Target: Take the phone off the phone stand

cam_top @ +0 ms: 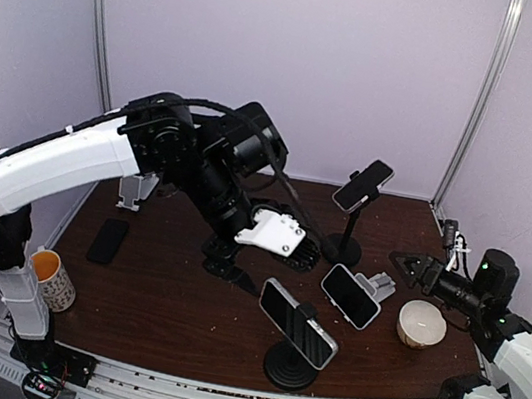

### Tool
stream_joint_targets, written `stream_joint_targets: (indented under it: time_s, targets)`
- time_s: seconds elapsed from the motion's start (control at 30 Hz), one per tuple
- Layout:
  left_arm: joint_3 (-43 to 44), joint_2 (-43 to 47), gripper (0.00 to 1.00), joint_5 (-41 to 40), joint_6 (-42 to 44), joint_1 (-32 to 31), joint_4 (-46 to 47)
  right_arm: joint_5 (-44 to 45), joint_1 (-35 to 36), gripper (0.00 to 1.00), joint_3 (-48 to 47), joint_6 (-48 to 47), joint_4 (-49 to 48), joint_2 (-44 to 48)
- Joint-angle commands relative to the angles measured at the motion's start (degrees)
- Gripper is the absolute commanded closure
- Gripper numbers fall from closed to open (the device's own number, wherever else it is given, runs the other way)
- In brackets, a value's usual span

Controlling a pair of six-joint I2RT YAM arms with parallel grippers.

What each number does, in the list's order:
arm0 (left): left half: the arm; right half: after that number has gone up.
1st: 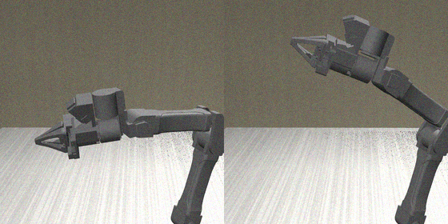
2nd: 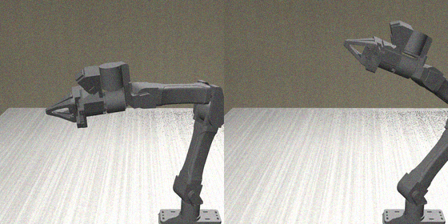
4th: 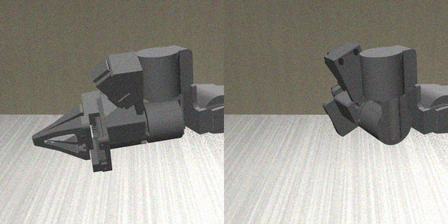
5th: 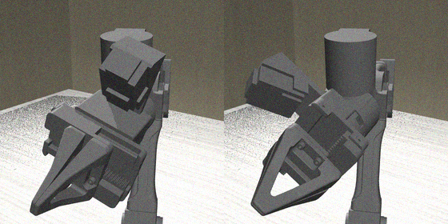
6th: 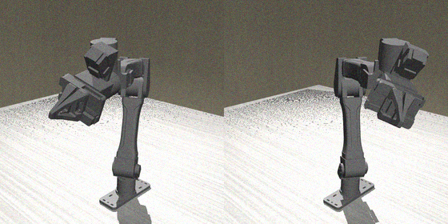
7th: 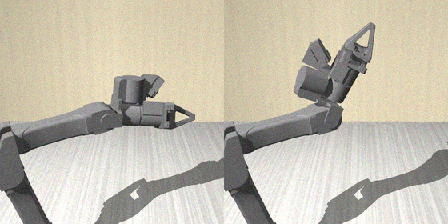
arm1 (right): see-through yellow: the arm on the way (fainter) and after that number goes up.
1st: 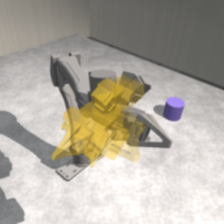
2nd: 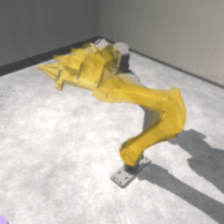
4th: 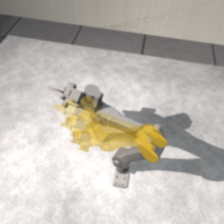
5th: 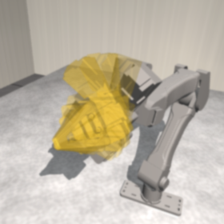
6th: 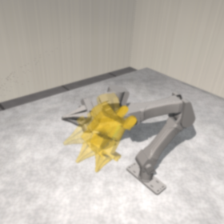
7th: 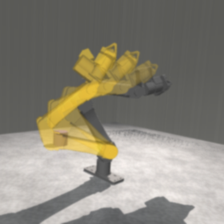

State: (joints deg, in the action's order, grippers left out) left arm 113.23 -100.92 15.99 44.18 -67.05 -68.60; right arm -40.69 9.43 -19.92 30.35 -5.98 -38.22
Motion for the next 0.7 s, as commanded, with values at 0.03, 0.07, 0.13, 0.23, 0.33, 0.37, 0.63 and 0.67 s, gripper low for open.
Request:
stream_joint_targets:
  time_s: [0.03, 0.07, 0.13, 0.23, 0.33, 0.37, 0.63, 0.67]
  targets:
    - [10.13, -5.99, 0.17, -0.71, 0.02, -2.62, -4.05, 0.30, 0.58, 0.00, 1.41, 0.97, -3.13, 0.48]
    - [11.42, -7.24, 0.17, -0.65, 0.01, -3.05, -4.51, 0.26, 0.59, 0.00, 1.46, 0.94, -3.24, 0.48]
    - [12.97, -9.12, 0.17, -0.61, 0.11, -3.84, -4.88, 0.26, 0.59, 0.00, 1.49, 0.90, -3.18, 0.59]
    - [13.85, -11.07, 0.18, -0.26, -0.02, -4.89, -5.96, 0.63, 0.59, 0.00, 1.53, 0.45, -2.60, 0.73]
    - [13.54, -11.84, 0.21, -0.15, -0.26, -6.04, -6.72, 1.14, 0.59, 0.00, 1.89, 0.34, -2.59, 0.97]
    - [13.44, -12.10, 0.22, 0.18, -0.20, -6.46, -6.72, 1.20, 0.59, 0.00, 2.02, 0.44, -2.88, 0.87]
    - [14.46, -14.33, 0.30, 0.56, 0.16, -8.62, -5.85, 0.83, 0.68, 0.00, 2.26, 1.38, -4.74, -0.30]
    - [14.47, -14.58, 0.31, 0.74, 0.20, -8.69, -5.86, 0.89, 0.68, 0.00, 2.21, 1.38, -4.67, -0.24]
